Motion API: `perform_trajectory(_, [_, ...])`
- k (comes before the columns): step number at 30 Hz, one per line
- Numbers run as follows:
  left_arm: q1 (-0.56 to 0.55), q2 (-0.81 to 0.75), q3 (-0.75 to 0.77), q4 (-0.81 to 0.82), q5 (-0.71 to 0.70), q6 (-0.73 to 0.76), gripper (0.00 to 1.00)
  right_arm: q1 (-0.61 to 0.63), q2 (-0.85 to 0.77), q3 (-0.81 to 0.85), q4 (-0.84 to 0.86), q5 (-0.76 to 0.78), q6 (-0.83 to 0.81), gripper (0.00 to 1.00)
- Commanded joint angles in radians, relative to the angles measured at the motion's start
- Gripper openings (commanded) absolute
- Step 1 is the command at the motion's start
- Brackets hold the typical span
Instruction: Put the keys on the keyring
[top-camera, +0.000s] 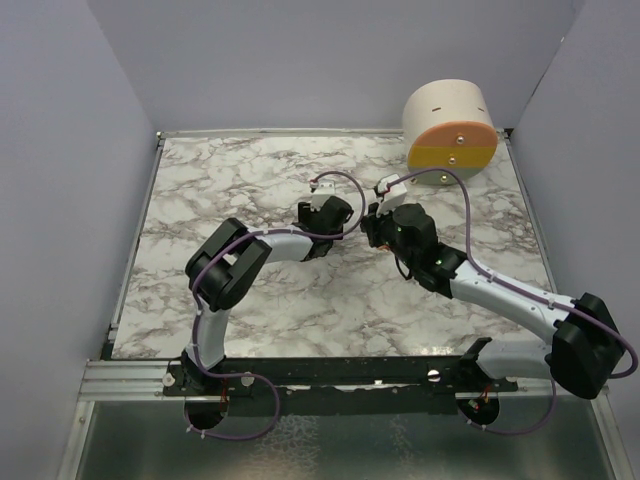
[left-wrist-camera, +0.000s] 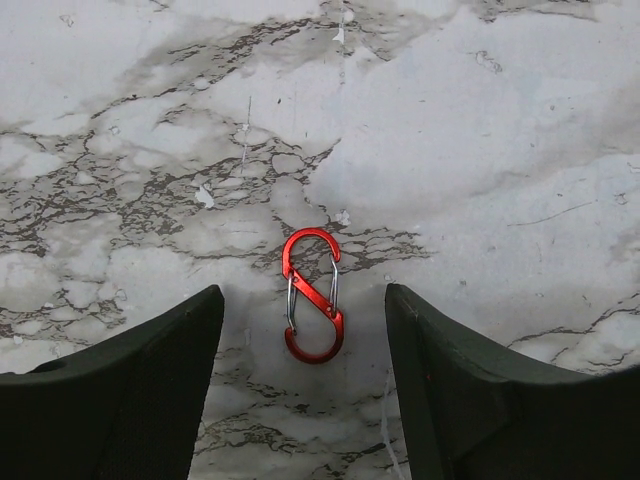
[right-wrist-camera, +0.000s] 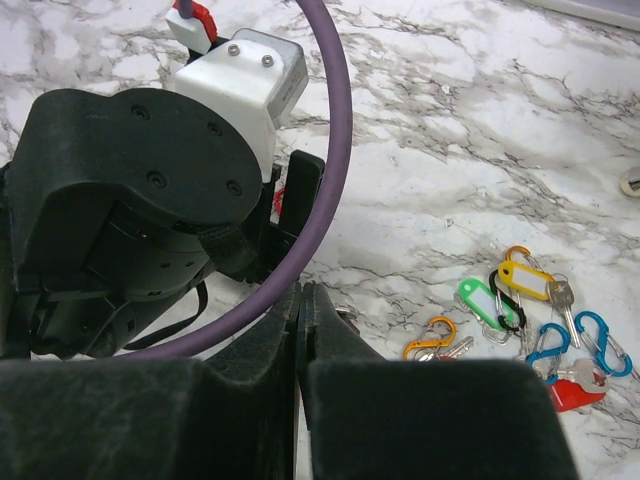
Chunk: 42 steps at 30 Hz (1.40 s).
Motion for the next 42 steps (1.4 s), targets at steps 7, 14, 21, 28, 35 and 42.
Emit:
perform_trajectory(7, [-0.001,0.066,0.018,-0.063,-0.003,0.004,0.60,0.006,-0.051,-0.013,0.010,0.023,-0.004,0.01])
perform_trajectory(14, [0.000,0.065,0.008,-0.056,0.002,0.009,0.42,0.007,-0.049,-0.014,0.015,0.023,-0.003,0.01])
perform_trajectory(21, [0.001,0.069,0.007,-0.049,0.017,0.019,0.09,0.007,-0.051,-0.014,0.013,0.023,-0.003,0.01])
perform_trajectory(28, [0.002,0.062,0.001,-0.047,0.019,0.023,0.00,0.007,-0.040,-0.015,0.017,0.021,-0.004,0.01])
perform_trajectory(35, [0.005,-0.007,-0.044,-0.020,0.004,0.040,0.00,0.007,-0.038,-0.016,0.020,0.030,-0.006,0.01])
perform_trajectory(42, [0.007,-0.143,-0.139,0.025,0.032,0.086,0.00,0.007,-0.034,-0.020,0.024,0.043,-0.010,0.01])
